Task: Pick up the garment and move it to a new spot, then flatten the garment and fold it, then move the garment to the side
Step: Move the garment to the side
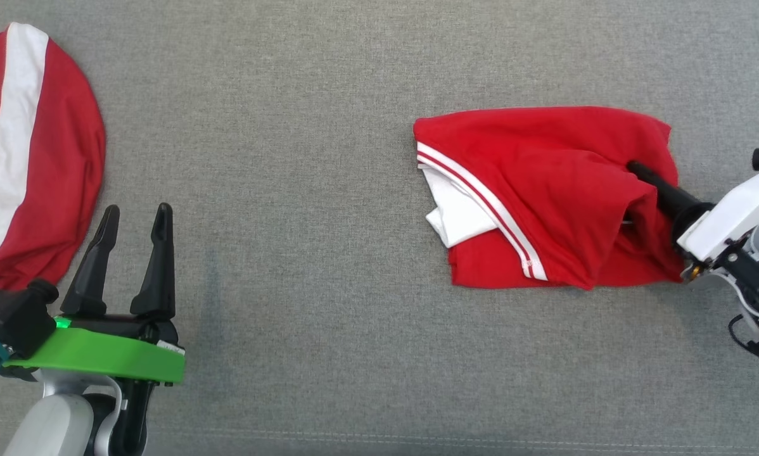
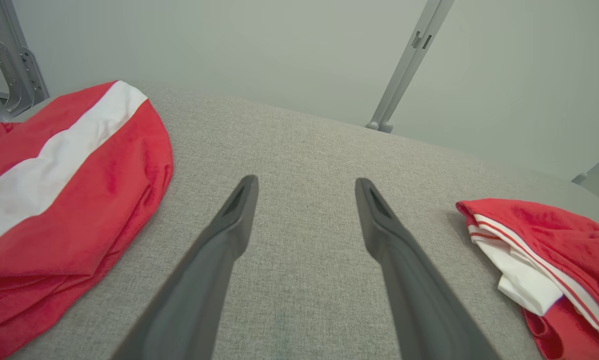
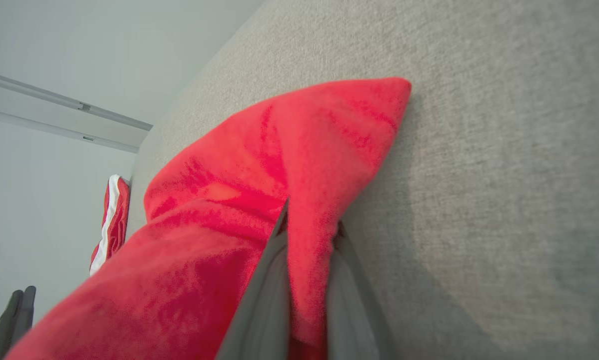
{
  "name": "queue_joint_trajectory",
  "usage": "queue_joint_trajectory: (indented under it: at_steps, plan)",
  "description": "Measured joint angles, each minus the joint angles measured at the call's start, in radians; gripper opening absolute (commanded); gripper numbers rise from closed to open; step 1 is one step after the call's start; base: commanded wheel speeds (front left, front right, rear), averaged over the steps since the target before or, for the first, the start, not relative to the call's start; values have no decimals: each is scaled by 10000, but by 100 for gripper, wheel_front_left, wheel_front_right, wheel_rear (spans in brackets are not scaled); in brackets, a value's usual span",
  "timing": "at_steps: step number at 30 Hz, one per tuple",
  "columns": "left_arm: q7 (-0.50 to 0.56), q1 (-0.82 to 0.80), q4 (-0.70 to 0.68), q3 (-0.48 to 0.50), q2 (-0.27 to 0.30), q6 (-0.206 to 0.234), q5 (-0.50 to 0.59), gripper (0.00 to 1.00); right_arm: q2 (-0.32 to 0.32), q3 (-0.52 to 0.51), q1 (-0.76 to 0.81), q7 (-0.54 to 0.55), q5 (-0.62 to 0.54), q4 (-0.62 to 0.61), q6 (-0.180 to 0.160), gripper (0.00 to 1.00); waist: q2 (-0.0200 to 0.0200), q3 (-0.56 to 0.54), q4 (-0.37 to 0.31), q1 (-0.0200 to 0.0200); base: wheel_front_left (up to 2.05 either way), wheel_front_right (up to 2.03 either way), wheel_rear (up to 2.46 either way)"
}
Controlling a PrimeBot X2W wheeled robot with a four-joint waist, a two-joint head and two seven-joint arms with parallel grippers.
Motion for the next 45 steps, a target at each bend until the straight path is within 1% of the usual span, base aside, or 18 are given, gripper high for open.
queue_joint_trajectory:
  at_steps: [2, 6, 10, 11, 15, 19, 22, 25, 27, 33, 37, 45]
  plan:
    - [-31, 1, 86, 13, -4, 0, 4, 100, -270, -94, -190, 59, -35, 10, 31, 0, 0, -49, -18, 0, 0, 0, 0]
    - [-75, 17, 261, 25, -52, 0, 29, 100, -865, -318, -597, 205, -150, -180, 203, 0, 0, -186, -69, 0, 0, 0, 0]
    - [-121, 35, 477, 8, -242, 0, 27, 100, -1170, -261, -910, 543, -238, -606, 378, 0, 0, -357, -135, 0, 0, 0, 0]
    - [-121, 35, 477, 8, -242, 0, 27, 100, -1170, -261, -910, 543, -238, -606, 378, 0, 0, -357, -135, 0, 0, 0, 0]
    - [-205, 74, 650, -48, -316, 0, -2, 100, -1630, -161, -960, 943, -370, -775, 372, 0, 0, -568, -207, 0, 0, 0, 0]
    - [-209, 243, 805, -81, -431, -10, -4, 100, -2019, -278, -1068, 1256, -391, -897, 324, 0, 0, -840, -301, 0, 0, 0, 0]
    - [-219, 282, 851, -81, -449, -12, -10, 100, -2163, -267, -1193, 1574, -389, -1083, 314, 0, 0, -982, -373, 0, 0, 0, 0]
    - [-219, 420, 848, -107, -445, -15, -15, 100, -2368, -255, -1223, 1904, -376, -1271, 146, 0, 0, -1039, -499, 0, 0, 0, 0]
    - [-219, 431, 855, -151, -443, -102, -15, 100, -2495, -314, -1290, 1977, -355, -1283, 56, 0, 0, -1053, -578, 0, 0, 0, 0]
    - [-221, 418, 865, -199, -435, -186, -12, 100, -2763, -451, -1623, 2387, -194, -1624, -38, 0, 0, -1055, -720, 0, 0, 0, 0]
    - [-221, 417, 890, -224, -431, -217, -2, 100, -2784, -527, -1800, 2600, -23, -1829, -125, 0, 0, -1044, -748, 0, 0, 0, 0]
    - [-222, 418, 777, -171, -383, -217, 2, 100, -2830, -698, -1818, 2861, 407, -2013, -462, 0, 0, -844, -829, 0, 0, 0, 0]
